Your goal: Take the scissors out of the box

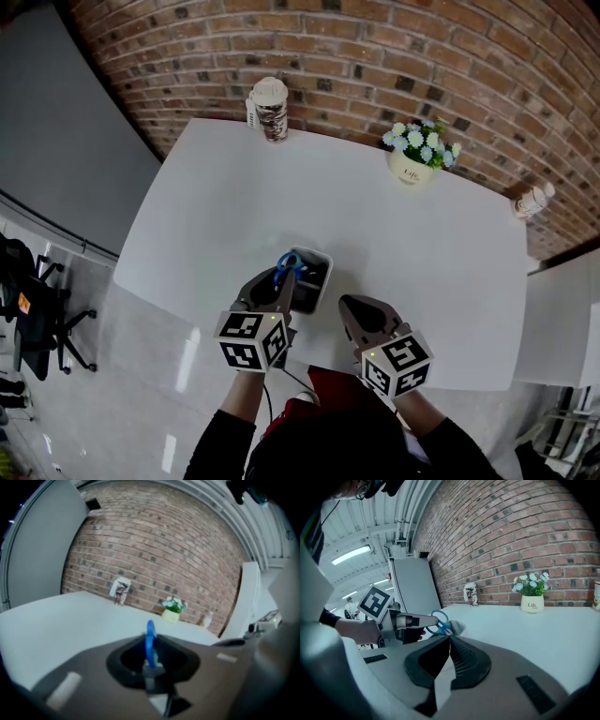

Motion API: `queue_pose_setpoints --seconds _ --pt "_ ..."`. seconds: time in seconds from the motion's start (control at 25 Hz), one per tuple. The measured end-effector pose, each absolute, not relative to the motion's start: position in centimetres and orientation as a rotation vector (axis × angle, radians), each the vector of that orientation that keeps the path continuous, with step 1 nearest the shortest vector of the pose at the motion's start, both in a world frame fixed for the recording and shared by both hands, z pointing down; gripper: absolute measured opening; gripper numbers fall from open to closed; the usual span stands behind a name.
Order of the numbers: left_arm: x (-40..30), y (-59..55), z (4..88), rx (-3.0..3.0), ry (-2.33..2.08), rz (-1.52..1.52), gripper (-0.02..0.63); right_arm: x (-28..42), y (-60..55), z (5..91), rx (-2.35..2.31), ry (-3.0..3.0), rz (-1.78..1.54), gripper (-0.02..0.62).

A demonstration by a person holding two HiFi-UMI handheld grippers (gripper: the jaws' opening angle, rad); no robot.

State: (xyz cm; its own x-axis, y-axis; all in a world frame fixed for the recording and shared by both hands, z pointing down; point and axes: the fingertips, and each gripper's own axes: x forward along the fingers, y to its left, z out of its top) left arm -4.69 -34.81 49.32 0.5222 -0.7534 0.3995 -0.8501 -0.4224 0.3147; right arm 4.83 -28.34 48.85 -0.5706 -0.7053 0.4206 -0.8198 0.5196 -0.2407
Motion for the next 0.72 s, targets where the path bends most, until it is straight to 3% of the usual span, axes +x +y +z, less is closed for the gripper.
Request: queue_pose_setpoints --seconds 0.72 --pt "-4.8 -33.1 46.7 2.345 -1.339 0.21 0.048 5.1 -26.7 48.3 1.285 -2.508 0.584 0.009"
